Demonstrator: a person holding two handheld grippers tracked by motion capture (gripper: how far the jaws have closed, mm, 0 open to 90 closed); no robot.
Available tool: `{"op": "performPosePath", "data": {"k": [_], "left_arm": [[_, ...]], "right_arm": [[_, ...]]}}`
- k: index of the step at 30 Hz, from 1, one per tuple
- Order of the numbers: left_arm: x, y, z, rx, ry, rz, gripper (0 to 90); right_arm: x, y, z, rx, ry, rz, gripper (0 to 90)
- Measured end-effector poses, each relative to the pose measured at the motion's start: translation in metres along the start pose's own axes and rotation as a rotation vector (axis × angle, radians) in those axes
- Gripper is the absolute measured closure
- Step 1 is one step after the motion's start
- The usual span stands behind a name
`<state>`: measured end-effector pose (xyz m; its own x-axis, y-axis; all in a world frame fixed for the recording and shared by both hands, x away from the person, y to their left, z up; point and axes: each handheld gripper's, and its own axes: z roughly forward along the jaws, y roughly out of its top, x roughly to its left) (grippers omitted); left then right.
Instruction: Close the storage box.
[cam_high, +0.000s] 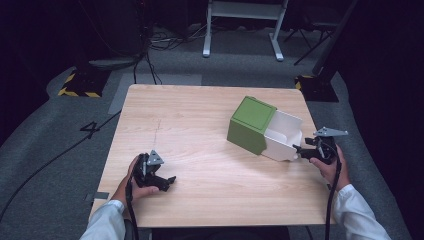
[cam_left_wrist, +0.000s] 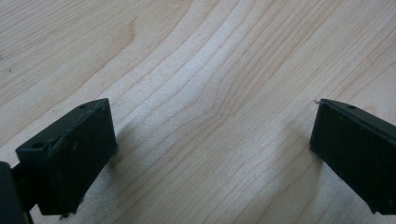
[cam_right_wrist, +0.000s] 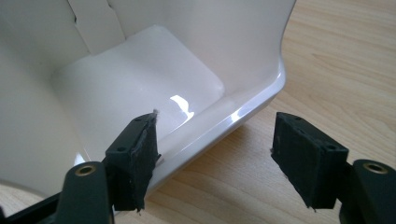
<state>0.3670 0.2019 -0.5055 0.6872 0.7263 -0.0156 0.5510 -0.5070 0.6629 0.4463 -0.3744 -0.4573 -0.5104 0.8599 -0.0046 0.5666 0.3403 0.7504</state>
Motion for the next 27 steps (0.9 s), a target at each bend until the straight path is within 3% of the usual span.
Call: {"op": "performPosePath", "data": {"k": [12, 27], "left_arm": [[0.0, 0.0, 0.0, 0.0, 0.0, 0.0, 0.5], [0.0, 0.0, 0.0, 0.0, 0.0, -0.001, 0.5]], "right_arm": [[0.002, -0.003, 0.013, 0.035, 0.065, 0.037, 30.8], [0.013, 0.005, 0.023, 0.038, 0.032, 0.013, 31.9]]}}
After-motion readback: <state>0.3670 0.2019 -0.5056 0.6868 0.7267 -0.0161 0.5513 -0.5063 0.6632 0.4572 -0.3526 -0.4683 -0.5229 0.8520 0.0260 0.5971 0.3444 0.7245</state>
